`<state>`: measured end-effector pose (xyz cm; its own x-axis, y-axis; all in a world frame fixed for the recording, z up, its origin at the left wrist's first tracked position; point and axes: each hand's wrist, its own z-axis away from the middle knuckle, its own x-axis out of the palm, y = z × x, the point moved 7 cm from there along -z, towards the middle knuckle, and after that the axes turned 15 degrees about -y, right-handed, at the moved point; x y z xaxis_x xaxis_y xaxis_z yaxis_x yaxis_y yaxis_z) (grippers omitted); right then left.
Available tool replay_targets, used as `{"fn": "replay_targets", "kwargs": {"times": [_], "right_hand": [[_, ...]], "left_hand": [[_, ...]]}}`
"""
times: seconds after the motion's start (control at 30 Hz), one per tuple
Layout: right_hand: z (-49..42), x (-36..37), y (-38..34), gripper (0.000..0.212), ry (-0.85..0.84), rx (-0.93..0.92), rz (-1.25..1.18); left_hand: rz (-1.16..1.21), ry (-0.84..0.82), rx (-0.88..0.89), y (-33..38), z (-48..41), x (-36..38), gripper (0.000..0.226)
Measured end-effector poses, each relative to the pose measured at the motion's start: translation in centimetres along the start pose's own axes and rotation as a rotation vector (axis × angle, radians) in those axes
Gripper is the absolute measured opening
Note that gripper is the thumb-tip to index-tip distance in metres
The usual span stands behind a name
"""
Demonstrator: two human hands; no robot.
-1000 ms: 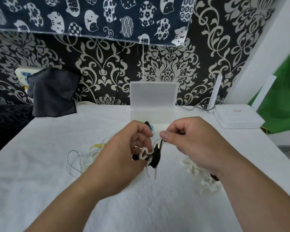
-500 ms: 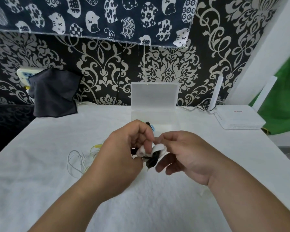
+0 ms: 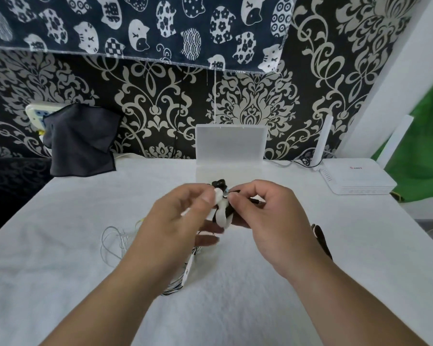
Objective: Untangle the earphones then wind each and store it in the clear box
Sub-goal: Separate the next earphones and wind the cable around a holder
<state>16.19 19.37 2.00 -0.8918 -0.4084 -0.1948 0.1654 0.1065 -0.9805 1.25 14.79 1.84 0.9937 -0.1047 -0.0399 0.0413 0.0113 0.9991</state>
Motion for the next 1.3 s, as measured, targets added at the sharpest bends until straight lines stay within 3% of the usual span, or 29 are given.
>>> {"fn": "replay_targets", "kwargs": {"times": [0.07,0.2,0.3,0.6,0.9,1.3], "right_hand": [[0.1,0.2,-0.1,0.016,-0.015,0.019,0.092],[0.0,0.3,-0.7,0.017,-0.057,0.006,0.266],[0.3,-0.6,-1.1,0.018,-0.066,0.095,0.407],[0.4,0.3,-1.6,0.008,-0.147,0.029,0.119],[0.6,0.7,-2.3,0.018,-0.101,-0.126,0.225],[0.7,0.9,-2.3,0.017,-0.061,-0.158,0.324]], "left_hand": [[0.002,-0.025,0.004,-0.2,0.0,0.5,0.047],[-0.086,0.051,0.019,-0.2,-0.2,-0.4,0.03],[-0.237,0.078,0.003,-0.5,-0.3,-0.8,0.034],[-0.392,0.092,0.082,-0.1,-0.2,-0.4,0.039],[-0.401,0.082,0.111,0.4,0.1,-0.2,0.04],[-0.369,0.084,0.134,0.4,0.3,0.2,0.043]]}}
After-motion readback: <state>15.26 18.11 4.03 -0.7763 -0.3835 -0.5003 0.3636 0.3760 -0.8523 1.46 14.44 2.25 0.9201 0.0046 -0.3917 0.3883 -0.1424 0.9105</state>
